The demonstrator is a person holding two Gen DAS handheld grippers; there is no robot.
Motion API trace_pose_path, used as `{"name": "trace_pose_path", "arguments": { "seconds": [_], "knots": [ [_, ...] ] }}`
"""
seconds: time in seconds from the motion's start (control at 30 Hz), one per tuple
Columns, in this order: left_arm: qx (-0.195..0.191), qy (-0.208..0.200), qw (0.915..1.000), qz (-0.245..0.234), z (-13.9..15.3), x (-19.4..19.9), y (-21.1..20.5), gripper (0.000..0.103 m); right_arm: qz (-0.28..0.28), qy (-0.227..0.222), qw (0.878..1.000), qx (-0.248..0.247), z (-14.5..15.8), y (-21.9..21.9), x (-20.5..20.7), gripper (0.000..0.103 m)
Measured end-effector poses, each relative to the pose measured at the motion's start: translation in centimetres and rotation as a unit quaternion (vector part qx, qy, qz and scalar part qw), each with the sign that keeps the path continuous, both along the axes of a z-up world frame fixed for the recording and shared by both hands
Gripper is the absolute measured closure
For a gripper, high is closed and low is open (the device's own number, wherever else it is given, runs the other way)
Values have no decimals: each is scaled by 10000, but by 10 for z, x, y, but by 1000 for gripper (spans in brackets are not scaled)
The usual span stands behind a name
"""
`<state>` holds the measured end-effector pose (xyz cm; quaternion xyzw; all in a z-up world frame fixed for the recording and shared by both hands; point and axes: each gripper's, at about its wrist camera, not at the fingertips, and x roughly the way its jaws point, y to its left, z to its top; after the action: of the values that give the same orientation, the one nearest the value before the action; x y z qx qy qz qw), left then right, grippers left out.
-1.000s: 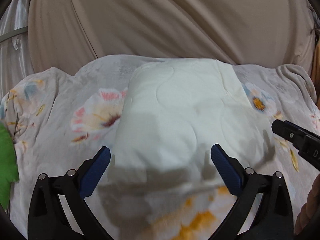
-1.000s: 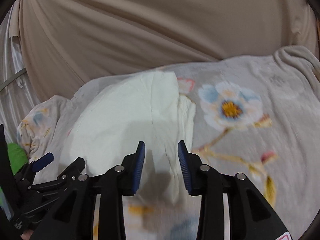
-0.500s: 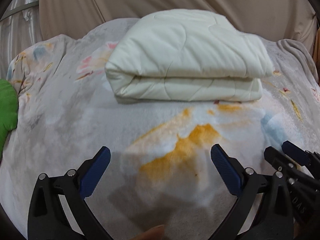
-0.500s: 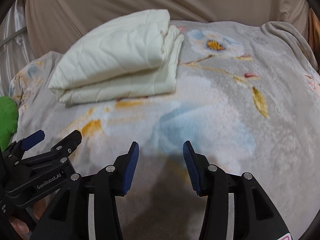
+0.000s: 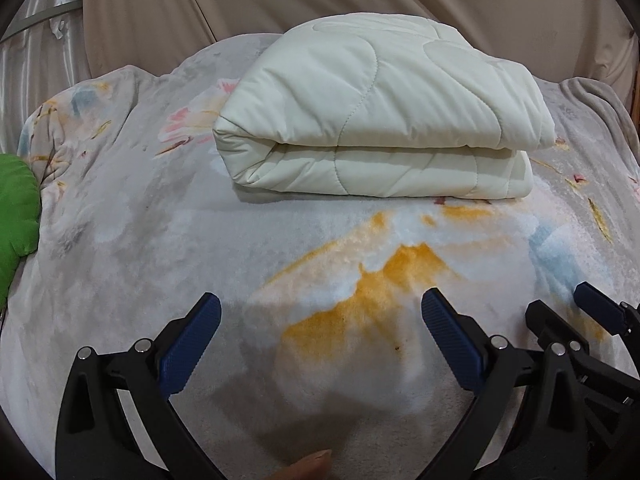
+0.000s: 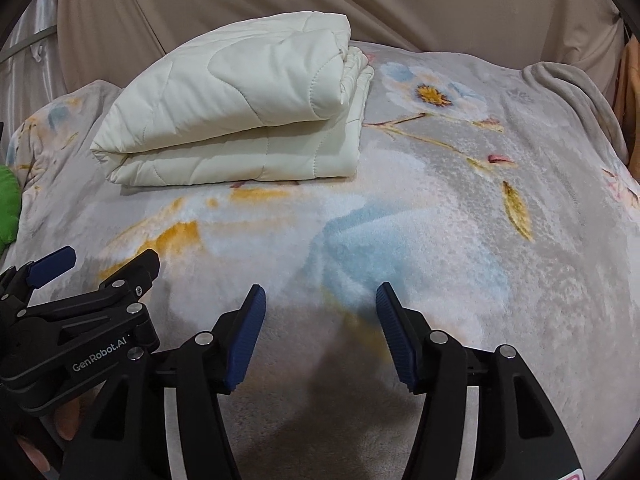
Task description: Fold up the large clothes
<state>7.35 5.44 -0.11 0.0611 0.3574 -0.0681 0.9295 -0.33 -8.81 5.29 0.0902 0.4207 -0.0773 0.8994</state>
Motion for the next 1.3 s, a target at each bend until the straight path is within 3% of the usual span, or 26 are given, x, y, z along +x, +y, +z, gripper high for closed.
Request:
{"name": "trace_pose_path", "arguments": {
  "seconds": [1.3],
  "knots": [
    [267,-165,9995,28,2,-5,-2,8,-155,30,9996,-254,0,6,-1,46]
  ]
}}
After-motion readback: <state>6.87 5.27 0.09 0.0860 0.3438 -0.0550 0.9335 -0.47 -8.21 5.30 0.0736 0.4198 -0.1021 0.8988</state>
